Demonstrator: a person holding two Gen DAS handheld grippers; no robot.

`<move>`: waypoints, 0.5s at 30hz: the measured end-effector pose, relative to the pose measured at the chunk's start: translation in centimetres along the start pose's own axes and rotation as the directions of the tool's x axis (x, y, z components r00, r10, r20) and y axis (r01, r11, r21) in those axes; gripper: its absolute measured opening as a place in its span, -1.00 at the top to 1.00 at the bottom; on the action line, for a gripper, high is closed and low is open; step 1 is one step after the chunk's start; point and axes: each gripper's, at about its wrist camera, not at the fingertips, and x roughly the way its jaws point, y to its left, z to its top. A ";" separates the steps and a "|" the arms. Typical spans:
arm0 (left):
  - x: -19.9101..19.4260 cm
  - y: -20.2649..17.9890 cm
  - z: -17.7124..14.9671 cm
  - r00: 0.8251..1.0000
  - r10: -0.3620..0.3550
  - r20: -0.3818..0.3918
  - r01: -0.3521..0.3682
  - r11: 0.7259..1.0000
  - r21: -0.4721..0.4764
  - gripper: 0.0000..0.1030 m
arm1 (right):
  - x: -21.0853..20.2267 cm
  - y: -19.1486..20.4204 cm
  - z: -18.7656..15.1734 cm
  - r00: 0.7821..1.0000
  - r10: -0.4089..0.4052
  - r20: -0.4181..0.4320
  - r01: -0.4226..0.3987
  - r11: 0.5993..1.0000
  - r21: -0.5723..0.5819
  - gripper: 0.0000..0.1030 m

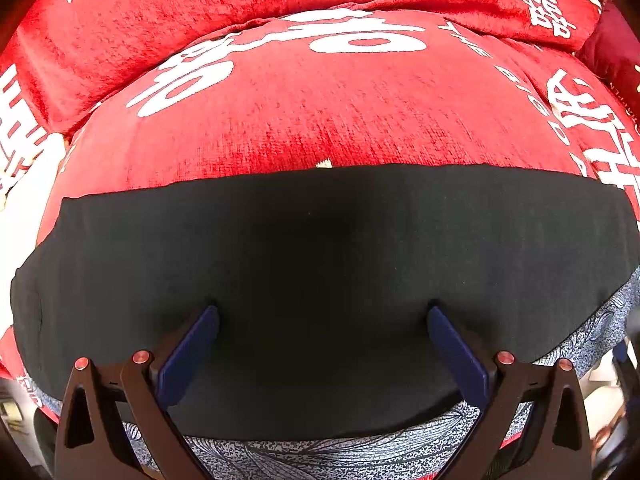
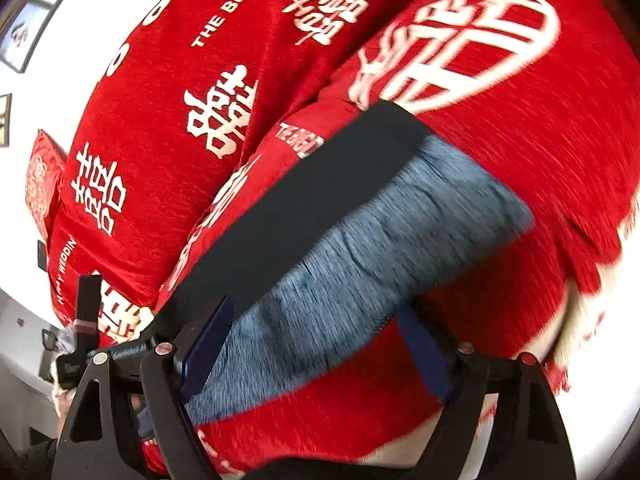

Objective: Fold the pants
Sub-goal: 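Grasp the waistband corner with the right gripper and fold it over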

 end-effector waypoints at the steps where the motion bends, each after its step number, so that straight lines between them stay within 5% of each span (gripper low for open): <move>1: 0.0 0.0 0.0 1.000 -0.002 0.000 0.002 1.000 0.001 -1.00 | 0.4 0.3 0.6 1.000 -0.008 0.010 0.009 1.000 -0.015 -0.66; 4: 0.0 0.1 0.0 1.000 -0.005 -0.004 0.005 1.000 0.000 -1.00 | 1.4 0.7 1.9 0.998 -0.033 0.044 0.034 0.999 -0.005 -0.55; 6: 0.0 0.1 0.1 1.000 -0.004 -0.004 0.004 1.000 0.002 -1.00 | 1.6 0.4 2.6 0.996 -0.074 0.043 0.074 0.997 0.009 -0.04; 7: 0.0 0.1 0.1 1.000 -0.002 -0.003 0.002 1.000 0.006 -1.00 | 1.7 0.4 2.9 0.997 -0.077 0.020 0.076 0.997 0.018 0.57; 10: 0.1 -0.5 0.4 1.000 0.026 -0.007 -0.026 0.999 0.020 -1.00 | 0.6 3.0 2.8 0.990 -0.130 0.048 0.133 0.989 -0.067 0.65; 12: 0.1 -0.7 0.5 0.999 0.045 -0.018 -0.045 0.999 0.019 -1.00 | -0.3 6.4 2.5 0.973 -0.212 0.094 0.227 0.955 -0.191 0.66; 15: -0.2 -0.1 1.1 0.998 0.006 -0.060 -0.006 1.000 0.015 -1.00 | -2.1 12.3 2.0 0.960 -0.214 0.179 0.265 0.902 -0.340 0.67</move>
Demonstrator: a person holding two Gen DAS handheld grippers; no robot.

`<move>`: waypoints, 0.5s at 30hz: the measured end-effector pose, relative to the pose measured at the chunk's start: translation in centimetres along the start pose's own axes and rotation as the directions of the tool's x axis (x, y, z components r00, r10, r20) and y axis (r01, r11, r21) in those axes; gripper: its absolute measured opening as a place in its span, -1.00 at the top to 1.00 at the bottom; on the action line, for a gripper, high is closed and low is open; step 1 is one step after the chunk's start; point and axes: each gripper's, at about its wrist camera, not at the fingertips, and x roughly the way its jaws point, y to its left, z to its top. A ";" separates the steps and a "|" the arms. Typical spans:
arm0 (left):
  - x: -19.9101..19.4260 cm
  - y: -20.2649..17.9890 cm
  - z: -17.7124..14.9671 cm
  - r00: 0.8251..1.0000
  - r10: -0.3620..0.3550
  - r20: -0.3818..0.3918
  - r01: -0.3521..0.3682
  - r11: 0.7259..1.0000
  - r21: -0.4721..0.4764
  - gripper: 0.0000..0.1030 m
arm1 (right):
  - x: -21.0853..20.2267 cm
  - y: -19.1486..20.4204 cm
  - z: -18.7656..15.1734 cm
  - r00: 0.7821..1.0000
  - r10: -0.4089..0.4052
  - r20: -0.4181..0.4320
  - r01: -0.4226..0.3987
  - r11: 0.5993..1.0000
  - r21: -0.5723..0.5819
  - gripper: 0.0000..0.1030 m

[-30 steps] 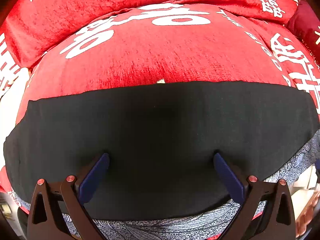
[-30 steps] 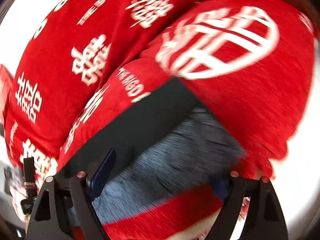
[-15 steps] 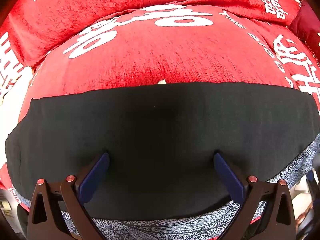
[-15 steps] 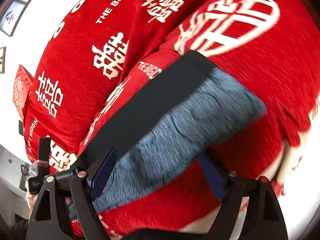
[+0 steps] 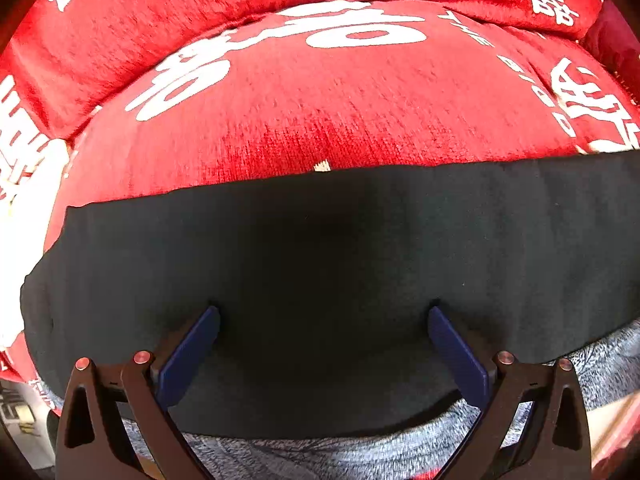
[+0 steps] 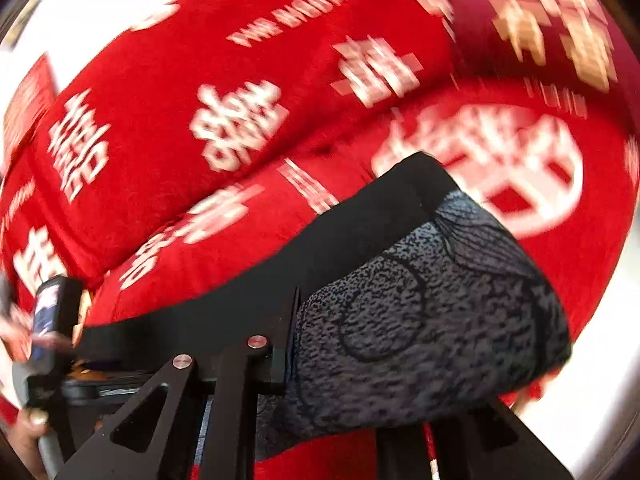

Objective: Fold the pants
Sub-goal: 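Grasp the waistband corner with the right gripper and fold it over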

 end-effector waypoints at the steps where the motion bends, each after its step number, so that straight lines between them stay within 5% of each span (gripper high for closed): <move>1: -0.2 1.0 0.2 0.999 -0.039 -0.019 0.039 0.999 -0.026 -1.00 | -0.9 1.6 0.4 1.000 0.001 0.024 0.000 0.999 -0.045 0.67; 8: -3.6 10.8 0.1 0.993 -0.106 0.053 0.113 0.983 -0.146 -1.00 | -2.1 14.2 1.0 0.995 -0.039 0.096 0.071 0.934 -0.351 0.67; 15: -4.5 22.7 -2.5 0.988 -0.095 0.119 0.127 0.948 -0.292 -1.00 | 1.0 25.6 -6.1 0.986 -0.105 0.131 0.165 0.739 -0.653 0.68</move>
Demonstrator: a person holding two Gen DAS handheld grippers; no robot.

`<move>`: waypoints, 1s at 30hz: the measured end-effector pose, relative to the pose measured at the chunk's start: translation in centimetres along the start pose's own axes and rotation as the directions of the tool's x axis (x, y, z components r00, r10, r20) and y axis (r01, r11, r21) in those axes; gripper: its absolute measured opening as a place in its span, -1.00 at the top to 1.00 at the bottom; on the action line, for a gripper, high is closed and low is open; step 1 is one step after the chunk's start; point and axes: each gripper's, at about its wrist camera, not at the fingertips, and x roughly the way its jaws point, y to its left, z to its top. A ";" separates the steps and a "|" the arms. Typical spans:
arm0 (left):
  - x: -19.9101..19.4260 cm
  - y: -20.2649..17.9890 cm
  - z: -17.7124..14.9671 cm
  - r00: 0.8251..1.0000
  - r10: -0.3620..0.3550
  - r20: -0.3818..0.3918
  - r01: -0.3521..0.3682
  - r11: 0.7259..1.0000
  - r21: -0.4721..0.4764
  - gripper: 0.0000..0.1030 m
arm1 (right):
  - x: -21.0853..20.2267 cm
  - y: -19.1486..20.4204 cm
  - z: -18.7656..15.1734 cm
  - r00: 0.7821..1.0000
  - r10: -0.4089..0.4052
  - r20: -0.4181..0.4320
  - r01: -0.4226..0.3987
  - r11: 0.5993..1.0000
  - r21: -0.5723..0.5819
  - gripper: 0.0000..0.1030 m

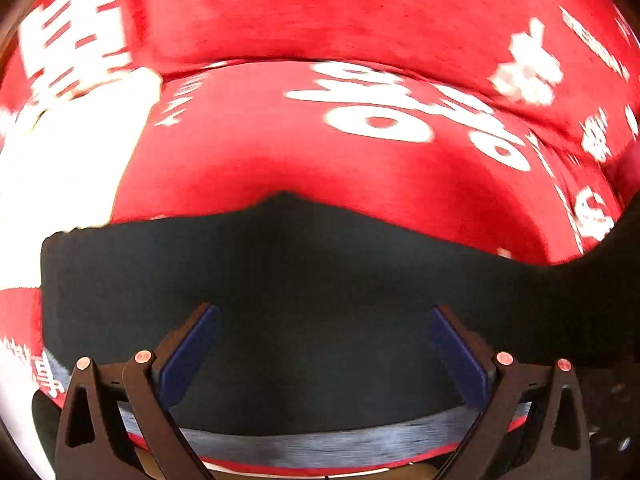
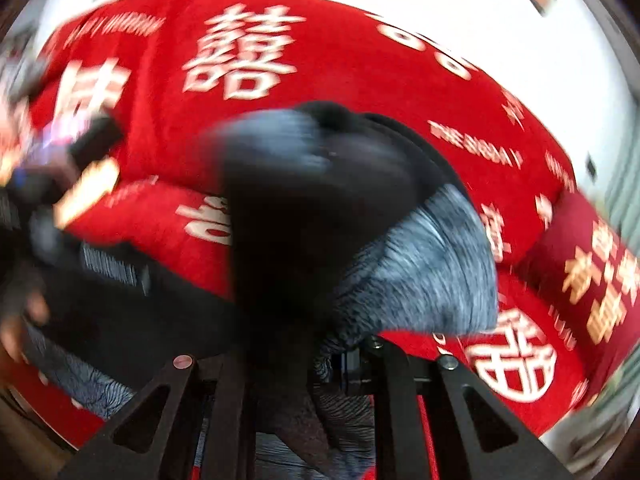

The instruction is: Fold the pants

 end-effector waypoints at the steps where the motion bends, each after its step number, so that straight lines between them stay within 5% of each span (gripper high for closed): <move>1: 0.2 1.5 -0.2 1.000 -0.002 -0.007 0.002 1.000 -0.027 -1.00 | 0.3 1.8 -0.4 1.000 -0.006 -0.007 0.006 0.999 -0.045 0.68; 10: 1.9 8.5 -2.5 0.998 -0.046 -0.039 0.039 0.987 -0.154 -1.00 | 4.4 13.5 -3.7 0.987 -0.110 -0.121 0.060 0.931 -0.360 0.65; 12: 1.9 8.6 -2.7 0.998 -0.048 -0.035 0.042 0.988 -0.149 -1.00 | 4.2 14.3 -4.1 0.982 -0.129 -0.137 0.066 0.917 -0.393 0.48; 14: 1.8 8.5 -2.6 0.998 -0.054 -0.026 0.049 0.988 -0.145 -1.00 | 3.1 14.8 -3.8 0.985 -0.109 -0.136 0.043 0.909 -0.415 0.07; 17: 1.2 8.6 -2.2 0.997 -0.078 -0.010 0.076 0.986 -0.150 -1.00 | -0.3 14.4 -3.1 0.992 -0.001 -0.124 -0.050 0.912 -0.407 -0.50; 18: 1.0 8.6 -2.0 0.997 -0.081 -0.003 0.079 0.985 -0.151 -1.00 | -1.3 14.1 -3.0 0.992 0.037 -0.124 -0.084 0.914 -0.397 -0.52; 23: -0.3 6.9 -1.7 0.997 -0.075 0.017 0.076 0.992 -0.102 -1.00 | -3.5 5.5 -1.2 0.943 0.290 -0.163 -0.303 0.951 -0.063 -0.55; 27: -0.7 2.7 -2.3 0.999 -0.006 0.032 0.005 0.999 0.033 -1.00 | 1.4 -2.0 -2.0 0.923 0.313 -0.225 -0.261 0.937 0.234 -0.55; 30: 0.2 0.0 -3.8 0.999 0.054 0.006 -0.054 0.991 0.120 -1.00 | 3.8 -4.9 -4.5 0.881 0.391 -0.267 -0.269 0.877 0.397 -0.55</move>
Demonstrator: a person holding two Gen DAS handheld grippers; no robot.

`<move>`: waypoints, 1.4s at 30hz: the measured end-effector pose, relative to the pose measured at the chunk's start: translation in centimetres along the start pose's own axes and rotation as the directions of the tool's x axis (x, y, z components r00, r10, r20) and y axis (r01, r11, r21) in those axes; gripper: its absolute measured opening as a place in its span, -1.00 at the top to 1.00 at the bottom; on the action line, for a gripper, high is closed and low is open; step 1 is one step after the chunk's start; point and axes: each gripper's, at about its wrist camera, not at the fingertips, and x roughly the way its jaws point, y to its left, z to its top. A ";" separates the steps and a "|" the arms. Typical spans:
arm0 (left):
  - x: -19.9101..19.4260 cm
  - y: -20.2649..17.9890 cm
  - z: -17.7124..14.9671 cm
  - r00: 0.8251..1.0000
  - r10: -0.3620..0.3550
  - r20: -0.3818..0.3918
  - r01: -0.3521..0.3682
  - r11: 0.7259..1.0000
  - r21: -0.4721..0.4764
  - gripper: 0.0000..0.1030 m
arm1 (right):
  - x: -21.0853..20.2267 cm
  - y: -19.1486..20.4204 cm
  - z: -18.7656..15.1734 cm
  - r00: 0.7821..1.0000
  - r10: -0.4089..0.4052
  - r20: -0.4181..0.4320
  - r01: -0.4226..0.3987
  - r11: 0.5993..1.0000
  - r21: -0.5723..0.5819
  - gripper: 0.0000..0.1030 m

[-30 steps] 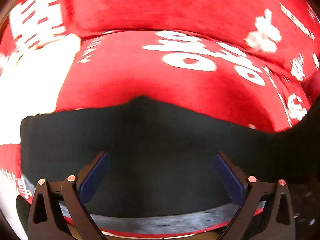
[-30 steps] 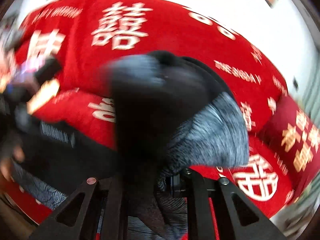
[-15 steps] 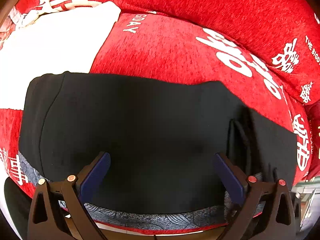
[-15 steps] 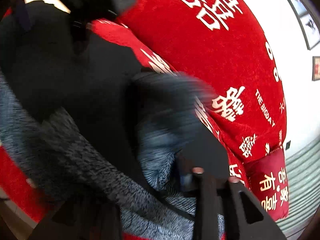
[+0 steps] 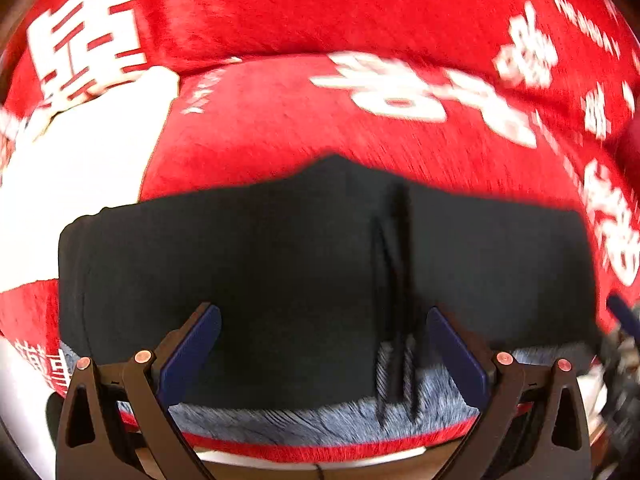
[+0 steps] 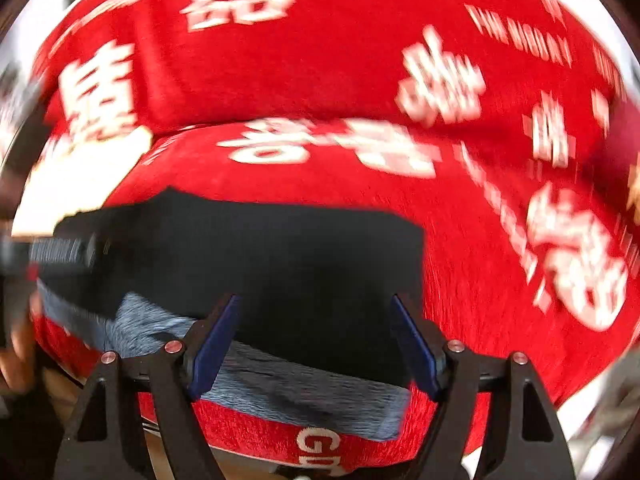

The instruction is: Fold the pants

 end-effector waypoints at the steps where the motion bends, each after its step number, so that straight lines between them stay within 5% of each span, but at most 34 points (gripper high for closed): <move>1: 0.5 -0.7 -0.7 1.000 0.021 -0.014 -0.020 0.999 0.031 -1.00 | 0.4 -0.5 -0.8 1.000 0.004 -0.025 -0.004 1.000 0.017 -0.54; 3: 1.5 -1.4 -2.0 0.998 0.061 -0.027 -0.059 0.995 0.077 -1.00 | 1.5 0.0 -2.9 0.997 -0.047 -0.062 0.046 0.999 -0.020 -0.53; 9: 1.7 -1.1 -3.2 0.999 0.015 -0.029 -0.013 0.997 0.081 -1.00 | 0.7 1.7 -6.9 0.980 -0.176 -0.090 0.159 0.973 -0.169 -0.53; 15: 2.3 -0.8 -3.4 0.999 -0.012 -0.038 0.013 0.999 0.045 -1.00 | -1.2 1.8 -1.1 0.994 -0.099 0.048 0.105 0.985 -0.135 -0.53; 25: 2.6 -0.3 -3.8 0.999 -0.037 -0.028 0.038 0.999 0.037 -1.00 | 7.3 1.2 4.2 0.995 -0.084 -0.047 0.075 0.984 -0.159 -0.66; 29: 2.6 -0.1 -3.9 0.998 -0.054 -0.029 0.055 0.998 0.034 -1.00 | 6.2 1.9 3.3 0.990 -0.129 -0.052 0.119 0.978 -0.169 -0.67; 37: 2.3 0.2 -3.8 0.997 -0.062 -0.036 0.064 0.997 0.044 -1.00 | 1.5 2.4 -4.5 0.981 -0.190 -0.033 0.181 0.967 -0.177 -0.70; 42: 0.6 1.9 -4.6 0.997 -0.076 0.003 0.076 0.997 0.002 -1.00 | -0.2 2.8 -2.0 0.987 -0.159 0.002 0.158 0.979 -0.128 -0.71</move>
